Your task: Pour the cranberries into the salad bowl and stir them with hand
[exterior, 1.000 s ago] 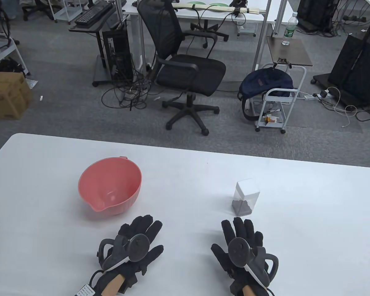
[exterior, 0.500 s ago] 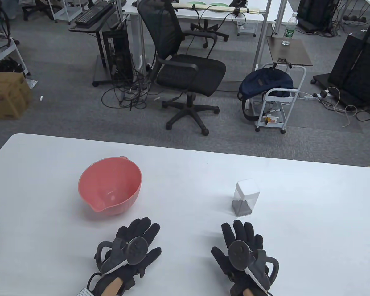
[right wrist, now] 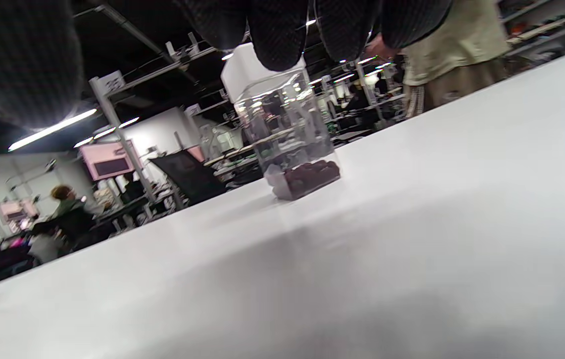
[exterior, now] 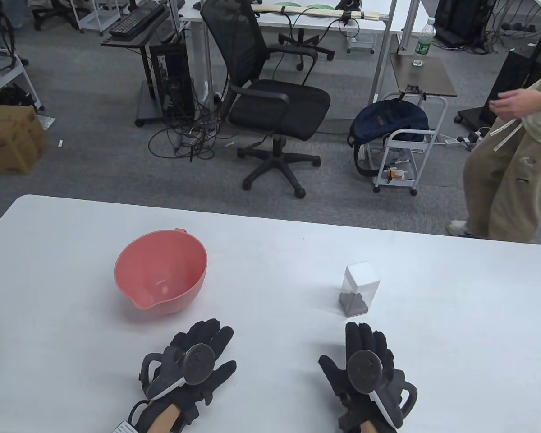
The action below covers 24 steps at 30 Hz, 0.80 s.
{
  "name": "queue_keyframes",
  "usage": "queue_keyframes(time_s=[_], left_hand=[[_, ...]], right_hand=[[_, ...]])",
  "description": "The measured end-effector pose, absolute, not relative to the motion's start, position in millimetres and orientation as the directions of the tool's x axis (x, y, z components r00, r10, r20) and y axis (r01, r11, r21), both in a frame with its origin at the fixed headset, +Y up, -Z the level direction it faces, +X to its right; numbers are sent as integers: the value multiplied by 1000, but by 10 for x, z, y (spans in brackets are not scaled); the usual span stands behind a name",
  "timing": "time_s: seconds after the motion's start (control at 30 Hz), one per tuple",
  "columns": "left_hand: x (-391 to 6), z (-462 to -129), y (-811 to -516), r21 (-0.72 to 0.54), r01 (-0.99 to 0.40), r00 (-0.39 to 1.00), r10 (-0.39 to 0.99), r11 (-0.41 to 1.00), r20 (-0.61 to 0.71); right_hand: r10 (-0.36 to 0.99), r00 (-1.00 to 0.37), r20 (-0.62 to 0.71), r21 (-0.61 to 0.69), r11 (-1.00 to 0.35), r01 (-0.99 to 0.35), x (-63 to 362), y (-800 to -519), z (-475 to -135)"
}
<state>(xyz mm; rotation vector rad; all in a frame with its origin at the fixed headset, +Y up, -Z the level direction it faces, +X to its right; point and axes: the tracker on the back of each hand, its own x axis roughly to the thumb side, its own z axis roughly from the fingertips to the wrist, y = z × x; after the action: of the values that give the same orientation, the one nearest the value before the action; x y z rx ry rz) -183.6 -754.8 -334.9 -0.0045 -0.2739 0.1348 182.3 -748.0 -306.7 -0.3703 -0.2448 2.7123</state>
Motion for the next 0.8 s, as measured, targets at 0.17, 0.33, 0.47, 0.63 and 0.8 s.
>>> queue_keyframes(time_s=[0.17, 0.33, 0.47, 0.63, 0.8], left_hand=[[-1828, -3361, -7532, -26, -150, 951, 151, 988, 269], [-1803, -3387, -7522, -27, -150, 947, 152, 988, 284], [-1762, -3375, -7504, -27, -160, 938, 161, 987, 309], [-1708, -3345, -7489, -24, -162, 929, 161, 987, 334], [-1683, -3338, -7496, -35, -171, 922, 173, 985, 346]], right_hand=[[616, -710, -341, -278, -788, -550, 2093, -7605, -3164], [681, -600, -419, -299, -728, -618, 2238, -7687, -3322], [697, -534, -479, -272, -696, -664, 2295, -7729, -3534], [718, -461, -522, -308, -662, -683, 2289, -7698, -3803], [698, -447, -559, -299, -673, -677, 2241, -7668, -4031]])
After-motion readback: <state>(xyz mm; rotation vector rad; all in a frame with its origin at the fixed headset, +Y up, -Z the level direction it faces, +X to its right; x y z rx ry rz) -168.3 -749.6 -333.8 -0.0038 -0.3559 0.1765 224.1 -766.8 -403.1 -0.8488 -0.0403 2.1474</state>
